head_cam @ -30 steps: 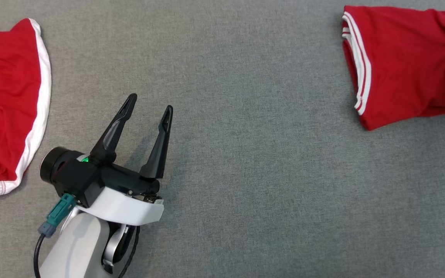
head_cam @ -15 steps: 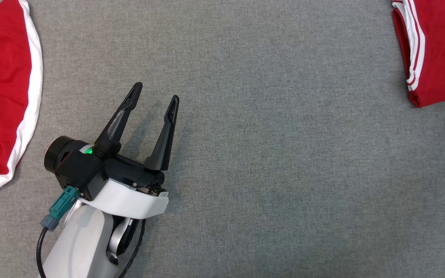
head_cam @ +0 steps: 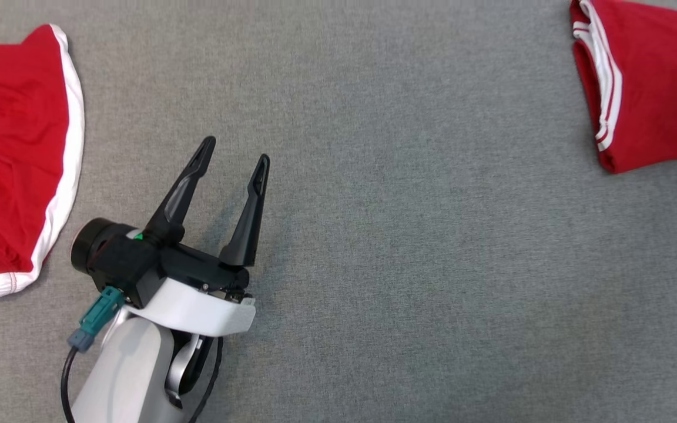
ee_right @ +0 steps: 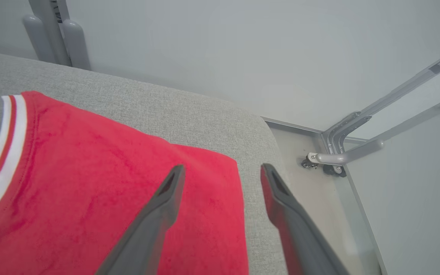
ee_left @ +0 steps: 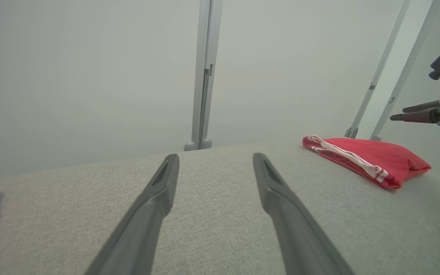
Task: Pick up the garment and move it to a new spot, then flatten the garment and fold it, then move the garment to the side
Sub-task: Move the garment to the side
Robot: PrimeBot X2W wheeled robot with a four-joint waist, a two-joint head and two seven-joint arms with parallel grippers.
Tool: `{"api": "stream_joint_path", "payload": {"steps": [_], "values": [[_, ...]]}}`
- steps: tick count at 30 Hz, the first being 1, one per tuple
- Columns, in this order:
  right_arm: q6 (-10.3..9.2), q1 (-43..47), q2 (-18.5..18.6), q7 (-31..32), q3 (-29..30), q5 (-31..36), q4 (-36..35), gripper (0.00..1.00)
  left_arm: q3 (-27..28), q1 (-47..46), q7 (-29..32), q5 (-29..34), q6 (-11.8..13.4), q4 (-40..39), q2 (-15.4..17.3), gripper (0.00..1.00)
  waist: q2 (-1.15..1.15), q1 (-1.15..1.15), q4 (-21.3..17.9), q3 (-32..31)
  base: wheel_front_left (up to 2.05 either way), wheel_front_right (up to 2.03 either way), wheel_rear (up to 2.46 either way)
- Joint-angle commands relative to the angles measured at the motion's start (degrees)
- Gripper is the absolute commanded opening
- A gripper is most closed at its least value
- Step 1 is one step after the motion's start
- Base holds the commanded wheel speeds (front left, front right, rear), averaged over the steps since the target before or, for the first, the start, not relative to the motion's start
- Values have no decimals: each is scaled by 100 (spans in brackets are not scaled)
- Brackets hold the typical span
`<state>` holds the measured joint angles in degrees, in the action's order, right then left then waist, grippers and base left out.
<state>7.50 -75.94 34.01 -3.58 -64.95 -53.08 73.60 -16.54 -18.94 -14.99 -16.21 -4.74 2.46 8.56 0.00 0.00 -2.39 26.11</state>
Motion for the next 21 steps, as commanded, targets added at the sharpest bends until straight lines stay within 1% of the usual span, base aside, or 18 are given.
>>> {"api": "stream_joint_path", "payload": {"steps": [1, 3, 4, 7, 8, 11, 12, 16, 19, 21], "values": [[0, 116, 13, -78, 63, 95, 35, 100, 51, 119, -23, 25, -43, 55, -4, 100, 0, 0, -47, -273, 0, 0, 0], [0, 175, -31, -157, 96, 185, 33, 100, 84, 195, -23, 17, -69, 97, -25, 100, 0, 0, -74, -469, 0, 0, 0], [0, 175, -31, -157, 96, 185, 33, 100, 84, 195, -23, 17, -69, 97, -25, 100, 0, 0, -74, -469, 0, 0, 0], [0, 281, -126, -373, 142, 292, 33, 100, 163, 351, -23, -9, -81, 147, -63, 100, 0, 0, -119, -781, 0, 0, 0], [0, 378, -206, -576, 182, 338, 34, 100, 226, 462, -23, -28, -90, 176, -68, 100, 0, 0, -149, -976, 0, 0, 0], [0, 540, -408, -886, 286, 265, 8, 100, 366, 641, -23, -38, -72, 199, -55, 100, 0, 0, -197, -1266, 0, 0, 0], [0, 631, -489, -941, 317, 207, -63, 100, 410, 706, -23, -39, -60, 208, -42, 100, 0, 0, -218, -1350, 0, 0, 0], [0, 862, -612, -1111, 359, 192, -429, 100, 558, 941, -23, -65, -38, 211, -21, 100, 0, 0, -281, -1651, 0, 0, 0], [0, 1041, -603, -1167, 447, 283, -794, 100, 674, 1095, -23, -101, 9, 174, -13, 100, 0, 0, -313, -1864, 0, 0, 0], [0, 1129, -479, -1168, 632, 488, -1307, 100, 753, 1202, -23, -131, 30, 144, 3, 100, 0, 0, -327, -1988, 0, 0, 0]]}}
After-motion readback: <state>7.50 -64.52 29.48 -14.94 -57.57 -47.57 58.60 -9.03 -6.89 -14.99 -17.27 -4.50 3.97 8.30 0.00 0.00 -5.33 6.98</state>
